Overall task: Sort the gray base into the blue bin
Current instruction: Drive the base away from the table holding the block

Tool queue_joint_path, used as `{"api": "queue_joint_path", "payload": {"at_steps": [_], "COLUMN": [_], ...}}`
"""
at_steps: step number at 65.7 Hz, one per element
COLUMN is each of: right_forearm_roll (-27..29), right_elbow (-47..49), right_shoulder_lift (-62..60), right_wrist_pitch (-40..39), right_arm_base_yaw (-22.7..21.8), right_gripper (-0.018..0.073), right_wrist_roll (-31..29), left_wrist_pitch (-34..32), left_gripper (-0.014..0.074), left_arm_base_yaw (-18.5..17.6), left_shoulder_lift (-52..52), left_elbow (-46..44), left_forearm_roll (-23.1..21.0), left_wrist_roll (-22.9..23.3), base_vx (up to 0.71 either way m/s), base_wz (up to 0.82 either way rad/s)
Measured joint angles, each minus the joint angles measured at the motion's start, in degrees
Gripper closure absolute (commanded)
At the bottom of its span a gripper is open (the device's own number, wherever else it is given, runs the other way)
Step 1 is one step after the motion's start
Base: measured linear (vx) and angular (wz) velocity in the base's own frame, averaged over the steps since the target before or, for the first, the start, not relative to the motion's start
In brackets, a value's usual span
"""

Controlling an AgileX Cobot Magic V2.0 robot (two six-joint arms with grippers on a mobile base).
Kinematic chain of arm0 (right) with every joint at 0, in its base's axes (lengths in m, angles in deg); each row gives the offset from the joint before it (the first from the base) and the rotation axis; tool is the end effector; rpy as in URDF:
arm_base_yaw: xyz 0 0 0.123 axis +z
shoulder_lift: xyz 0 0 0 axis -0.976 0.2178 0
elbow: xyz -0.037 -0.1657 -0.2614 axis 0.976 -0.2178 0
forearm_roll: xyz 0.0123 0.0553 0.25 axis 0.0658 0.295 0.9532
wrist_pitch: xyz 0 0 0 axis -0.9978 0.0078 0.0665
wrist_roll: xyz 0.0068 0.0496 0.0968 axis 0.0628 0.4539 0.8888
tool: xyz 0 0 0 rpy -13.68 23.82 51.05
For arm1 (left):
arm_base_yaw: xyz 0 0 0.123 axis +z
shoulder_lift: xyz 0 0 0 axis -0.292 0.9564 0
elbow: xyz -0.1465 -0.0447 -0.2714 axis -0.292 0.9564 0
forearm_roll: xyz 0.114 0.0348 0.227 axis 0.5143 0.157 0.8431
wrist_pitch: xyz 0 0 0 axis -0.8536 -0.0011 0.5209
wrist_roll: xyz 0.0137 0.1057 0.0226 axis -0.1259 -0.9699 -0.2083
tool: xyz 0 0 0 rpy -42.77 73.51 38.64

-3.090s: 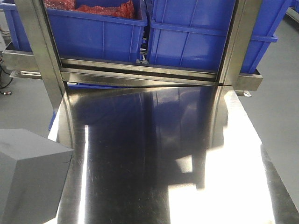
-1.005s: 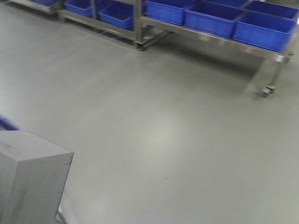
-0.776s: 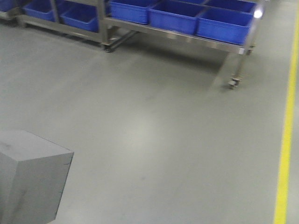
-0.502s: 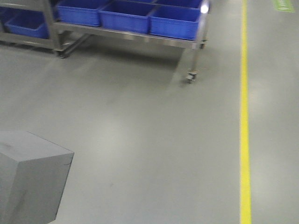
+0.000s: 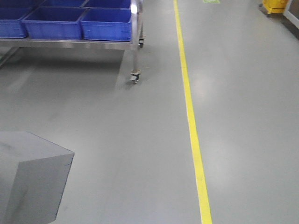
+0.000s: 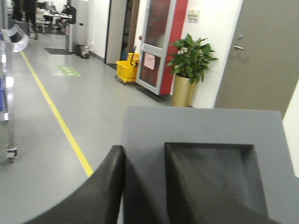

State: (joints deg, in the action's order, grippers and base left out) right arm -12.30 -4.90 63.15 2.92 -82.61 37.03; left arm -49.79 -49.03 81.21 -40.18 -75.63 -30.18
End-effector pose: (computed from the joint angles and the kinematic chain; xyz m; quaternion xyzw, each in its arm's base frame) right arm 0.0508 -0.0043 0.1813 0.0398 0.7559 -0.0238 0.6530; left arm 0.0477 -0.0299 0.3246 0.1154 0.7017 -0.2714 0.6486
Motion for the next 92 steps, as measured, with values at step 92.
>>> {"api": "queue_joint_path", "payload": {"at_steps": [92], "right_forearm_roll": [0.00], "right_elbow": [0.00], "right_shoulder_lift": [0.00], "right_wrist_pitch": [0.00], "right_arm_base_yaw": [0.00], "right_gripper": [0.0564], "right_wrist_roll": [0.00], "left_wrist_pitch": [0.00], "left_gripper": [0.0603], "left_arm_base_yaw": [0.00], "left_shoulder_lift": [0.00], "left_elbow": [0.00], "left_forearm_roll": [0.00], "left_wrist_roll": [0.00], "base_vx": [0.30], "base_wz": [0.02]}}
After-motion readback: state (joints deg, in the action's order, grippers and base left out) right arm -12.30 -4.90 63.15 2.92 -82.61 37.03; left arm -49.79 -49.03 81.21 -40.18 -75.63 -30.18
